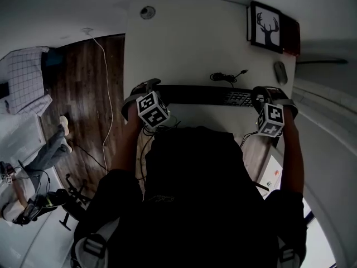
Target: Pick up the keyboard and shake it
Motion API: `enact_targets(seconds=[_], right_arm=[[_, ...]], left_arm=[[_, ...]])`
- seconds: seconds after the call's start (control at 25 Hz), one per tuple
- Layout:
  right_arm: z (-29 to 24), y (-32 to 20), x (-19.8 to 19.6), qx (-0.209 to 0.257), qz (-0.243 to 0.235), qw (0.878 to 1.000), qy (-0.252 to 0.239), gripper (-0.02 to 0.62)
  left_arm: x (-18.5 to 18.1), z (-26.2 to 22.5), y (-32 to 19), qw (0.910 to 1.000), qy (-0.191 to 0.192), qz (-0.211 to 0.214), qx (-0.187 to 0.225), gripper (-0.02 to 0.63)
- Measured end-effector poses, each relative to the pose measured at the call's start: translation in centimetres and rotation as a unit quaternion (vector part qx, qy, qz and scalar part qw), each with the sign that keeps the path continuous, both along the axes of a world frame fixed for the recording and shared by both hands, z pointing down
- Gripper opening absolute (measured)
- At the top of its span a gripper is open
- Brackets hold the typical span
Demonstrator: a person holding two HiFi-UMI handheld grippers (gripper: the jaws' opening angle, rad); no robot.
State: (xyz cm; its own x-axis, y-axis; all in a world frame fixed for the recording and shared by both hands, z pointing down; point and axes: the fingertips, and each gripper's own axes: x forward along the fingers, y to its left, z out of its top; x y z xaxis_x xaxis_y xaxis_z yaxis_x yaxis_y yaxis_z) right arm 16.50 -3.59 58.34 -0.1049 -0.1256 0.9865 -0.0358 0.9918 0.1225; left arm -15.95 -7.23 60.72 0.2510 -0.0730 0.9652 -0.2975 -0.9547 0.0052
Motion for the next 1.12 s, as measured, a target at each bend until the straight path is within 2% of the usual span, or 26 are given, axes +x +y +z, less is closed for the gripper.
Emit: enact_targets(seconds=[0.24, 0.36, 0.48, 0.56, 0.68, 0.88, 1.12], right_arm=[[-0.2, 0.1, -0.2, -0.020, 0.021, 1.000, -0.007, 0.189], [-0.2, 0.1, -0.5, -0.055, 0.027, 0.998, -0.007, 0.218], [-0.1, 0.2, -0.6, -0.099, 0.033, 0.995, -0.005, 0.215], [-0.1, 0.7, -0.6, -0.128, 0.035, 0.991, -0.002, 0.175], [-0.2, 1.7, -0.8, -0.150, 0.018, 0.988, 0.014, 0.158], [-0.9, 2.7, -1.2, -0.136, 0.013, 0.990, 0.022, 0.138], [-2.0, 2.2, -1.3, -0.089, 0.017, 0.995, 0.031, 0.106]], left_arm=[[0.3, -0.5, 0.6, 0.9990, 0.021, 0.017, 0.035, 0.328], [0.2, -0.7, 0.8, 0.9984, 0.020, 0.021, 0.048, 0.321], [0.1, -0.8, 1.1, 0.9981, 0.019, 0.018, 0.056, 0.318], [0.2, -0.8, 1.3, 0.9979, 0.020, 0.019, 0.058, 0.318], [0.1, -0.9, 1.4, 0.9974, 0.019, 0.022, 0.065, 0.316], [-0.4, -1.4, 1.6, 0.9970, 0.014, 0.009, 0.076, 0.296], [-0.9, -2.8, 1.4, 0.9964, 0.026, -0.016, 0.079, 0.178]])
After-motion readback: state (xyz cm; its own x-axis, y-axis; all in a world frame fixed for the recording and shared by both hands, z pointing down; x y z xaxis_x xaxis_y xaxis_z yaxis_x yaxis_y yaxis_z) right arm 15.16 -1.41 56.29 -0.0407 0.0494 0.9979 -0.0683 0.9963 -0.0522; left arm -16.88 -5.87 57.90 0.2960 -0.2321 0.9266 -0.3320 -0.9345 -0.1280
